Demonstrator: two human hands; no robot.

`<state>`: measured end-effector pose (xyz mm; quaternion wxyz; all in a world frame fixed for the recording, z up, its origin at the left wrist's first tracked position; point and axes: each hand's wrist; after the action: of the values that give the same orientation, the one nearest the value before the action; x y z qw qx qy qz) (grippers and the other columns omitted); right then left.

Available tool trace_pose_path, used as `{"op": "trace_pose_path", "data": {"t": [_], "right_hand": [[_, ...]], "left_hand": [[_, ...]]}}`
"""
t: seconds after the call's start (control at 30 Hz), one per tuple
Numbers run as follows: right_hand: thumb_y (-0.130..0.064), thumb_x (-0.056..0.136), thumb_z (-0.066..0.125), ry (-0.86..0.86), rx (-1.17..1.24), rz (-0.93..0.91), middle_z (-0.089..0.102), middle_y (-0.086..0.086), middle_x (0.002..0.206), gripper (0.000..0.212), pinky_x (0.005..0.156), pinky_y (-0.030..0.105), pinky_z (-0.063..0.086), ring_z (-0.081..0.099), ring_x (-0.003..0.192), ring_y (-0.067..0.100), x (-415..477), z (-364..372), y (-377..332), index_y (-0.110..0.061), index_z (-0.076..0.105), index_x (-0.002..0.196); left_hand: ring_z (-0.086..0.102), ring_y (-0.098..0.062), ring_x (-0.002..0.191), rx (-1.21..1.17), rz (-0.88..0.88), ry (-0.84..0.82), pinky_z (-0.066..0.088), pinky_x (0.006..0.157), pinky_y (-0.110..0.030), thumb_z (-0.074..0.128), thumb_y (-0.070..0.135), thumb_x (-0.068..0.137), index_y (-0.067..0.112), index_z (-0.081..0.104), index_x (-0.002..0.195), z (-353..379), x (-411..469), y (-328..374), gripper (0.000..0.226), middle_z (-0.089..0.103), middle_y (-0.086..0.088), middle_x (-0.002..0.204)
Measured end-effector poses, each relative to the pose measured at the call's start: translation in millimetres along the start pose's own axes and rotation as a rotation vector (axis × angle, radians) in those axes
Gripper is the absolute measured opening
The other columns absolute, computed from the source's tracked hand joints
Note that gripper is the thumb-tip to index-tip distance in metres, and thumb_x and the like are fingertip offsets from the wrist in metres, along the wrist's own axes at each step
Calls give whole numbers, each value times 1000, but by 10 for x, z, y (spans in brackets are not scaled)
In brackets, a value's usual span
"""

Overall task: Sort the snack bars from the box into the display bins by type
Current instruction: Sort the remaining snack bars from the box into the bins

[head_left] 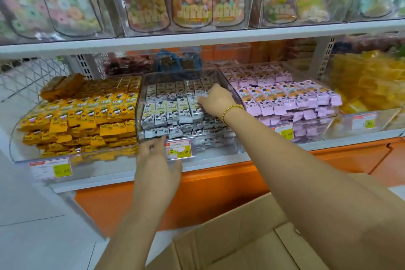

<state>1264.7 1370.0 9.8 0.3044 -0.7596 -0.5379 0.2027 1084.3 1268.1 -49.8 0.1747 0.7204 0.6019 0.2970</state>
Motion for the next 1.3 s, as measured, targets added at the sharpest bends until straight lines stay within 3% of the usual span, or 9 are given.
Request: {"op": "trace_pose_path", "data": {"t": [0.1,0.2,0.4,0.53,0.73,0.83,1.0,1.1,1.3], "right_hand": [[-20,94,52,124,52,-169,57,8,87,15,57,28,36,52,80,24,-268,-134,198,-6,55,98],[-15,92,55,157,79,-331,53,10,70,26,56,22,37,51,70,20,-738,-277,521,-7,49,69],[-17,90,60,-105,-100,-324,62,0,77,13,59,11,37,52,68,7,-1634,-374,1725,-7,64,81],[-17,92,52,-323,-329,-20,65,12,85,21,69,33,45,60,80,25,-1959,-350,2874,0,63,89],[-18,95,48,-487,-541,491,53,8,136,39,86,21,40,55,117,27,-2480,-347,4345,-10,51,133],[-21,95,52,-399,-485,656,59,12,126,38,82,24,41,58,111,28,-2683,-310,4793,-10,55,130],[-15,93,52,-182,-322,645,62,14,122,33,84,28,41,58,111,32,-2562,-212,5089,-12,60,125],[-9,89,55,-243,-283,578,57,17,129,43,87,28,41,55,114,34,-2468,-118,5206,-14,54,132],[-10,87,58,-326,-385,537,43,24,139,61,101,32,35,41,129,36,-2385,108,5487,-19,37,144]], "left_hand": [[36,-24,134,40,55,-32,37,101,-35,58,24,91,14,26,149,-32,-121,14,66,28,-5,151],[46,-20,124,-18,110,-13,39,94,-30,61,22,90,11,35,145,-32,-266,100,61,49,-7,137],[54,1,70,-82,226,-271,38,59,-10,62,15,88,21,61,94,427,-779,307,8,59,13,76],[60,-13,94,54,162,-591,46,81,-27,62,22,90,22,54,107,992,-1248,140,19,61,6,100],[52,-16,122,233,-98,-829,41,102,-30,59,34,91,20,37,141,1919,-1979,-213,56,51,2,138],[58,-18,111,156,-255,-902,46,91,-26,67,30,87,13,48,133,2320,-2259,-340,52,59,-3,126],[55,-12,70,-53,-434,-1175,43,69,-26,72,16,83,11,65,82,2788,-2661,-393,8,61,2,74],[49,-5,57,35,-429,-1332,38,53,-15,69,11,84,19,59,62,2897,-2852,-397,24,56,3,64],[61,-19,100,296,-284,-1429,50,88,-31,76,28,77,12,67,104,2963,-3200,-284,31,65,-7,111]]}}
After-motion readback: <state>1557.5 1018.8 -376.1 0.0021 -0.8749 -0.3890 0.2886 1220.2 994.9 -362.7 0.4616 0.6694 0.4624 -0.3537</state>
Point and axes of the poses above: each hand's wrist, its own x-axis towards the middle knuckle, its own z-axis out of the palm, y = z × x
